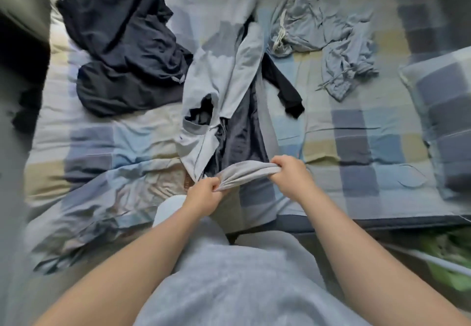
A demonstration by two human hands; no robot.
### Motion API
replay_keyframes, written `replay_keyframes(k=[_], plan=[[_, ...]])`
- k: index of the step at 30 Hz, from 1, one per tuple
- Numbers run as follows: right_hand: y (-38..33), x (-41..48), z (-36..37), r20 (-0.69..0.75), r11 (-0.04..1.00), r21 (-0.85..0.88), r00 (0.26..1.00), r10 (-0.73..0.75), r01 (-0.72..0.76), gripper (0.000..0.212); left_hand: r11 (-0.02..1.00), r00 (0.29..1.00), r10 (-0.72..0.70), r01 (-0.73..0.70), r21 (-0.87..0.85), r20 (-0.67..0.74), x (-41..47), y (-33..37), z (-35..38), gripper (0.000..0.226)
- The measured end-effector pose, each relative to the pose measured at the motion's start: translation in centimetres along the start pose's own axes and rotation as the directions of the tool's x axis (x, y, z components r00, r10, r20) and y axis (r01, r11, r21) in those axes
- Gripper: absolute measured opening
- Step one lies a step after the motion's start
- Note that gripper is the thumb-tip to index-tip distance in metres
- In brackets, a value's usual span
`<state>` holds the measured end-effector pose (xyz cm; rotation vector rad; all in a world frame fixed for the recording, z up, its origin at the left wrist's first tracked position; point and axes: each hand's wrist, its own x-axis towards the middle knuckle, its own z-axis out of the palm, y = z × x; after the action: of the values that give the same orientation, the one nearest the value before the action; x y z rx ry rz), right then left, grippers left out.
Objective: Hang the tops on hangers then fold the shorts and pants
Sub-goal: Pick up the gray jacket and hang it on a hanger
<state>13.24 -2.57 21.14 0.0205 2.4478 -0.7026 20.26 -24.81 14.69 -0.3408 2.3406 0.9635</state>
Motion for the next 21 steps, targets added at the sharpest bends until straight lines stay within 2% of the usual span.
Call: replay_keyframes(k=[2,7,9,11,12,15,18,19,21], plan=[[-1.2,-3.5,-1.3,0.008,0.999,0.046,1.0,-0.024,0.023,0.027,1.0,0.999,0.004,-0.004,-0.014,-0.038,-2.2,1.1,-1.7,0.039],[-5.5,-9.1,-4.4,0.027,0.981,0.131,0.988,-0.151,0.147,0.024,0.987,0.958,0.154,-0.139,0.076,-0.244,-4.1,3.4,-9.9,0.036],[-7.9,-10.5,-5.7,-0.062,0.956,0.205,0.977,-0.203,0.211,0.026,0.975,0.929,0.219,-0.201,0.089,-0.298,-5.5,4.2,-13.2,0.03],[-11.2,-12.1,-6.8,-0.173,0.907,0.289,0.948,-0.266,0.307,0.023,0.958,0.897,0.285,-0.271,0.089,-0.338,-7.6,4.7,-16.3,0.01],[-13.1,-12.8,-7.2,-0.228,0.872,0.331,0.927,-0.298,0.362,0.021,0.945,0.878,0.323,-0.322,0.063,-0.353,-8.6,5.0,-17.7,0.009],[-19.0,-14.8,-8.0,-0.347,0.762,0.402,0.854,-0.387,0.508,0.016,0.869,0.839,0.417,-0.481,-0.119,-0.349,-11.5,5.5,-20.9,0.022],[-24.2,-16.2,-8.0,-0.404,0.676,0.411,0.787,-0.466,0.612,0.025,0.759,0.812,0.536,-0.583,-0.29,-0.229,-14.1,6.6,-23.5,0.055],[-25.6,-16.6,-7.9,-0.422,0.654,0.408,0.767,-0.483,0.637,0.027,0.726,0.787,0.582,-0.616,-0.306,-0.204,-14.8,7.0,-24.2,0.057],[-28.1,-17.3,-8.1,-0.483,0.611,0.393,0.72,-0.499,0.687,0.03,0.65,0.711,0.656,-0.703,-0.29,-0.253,-16.0,7.7,-25.7,0.037]])
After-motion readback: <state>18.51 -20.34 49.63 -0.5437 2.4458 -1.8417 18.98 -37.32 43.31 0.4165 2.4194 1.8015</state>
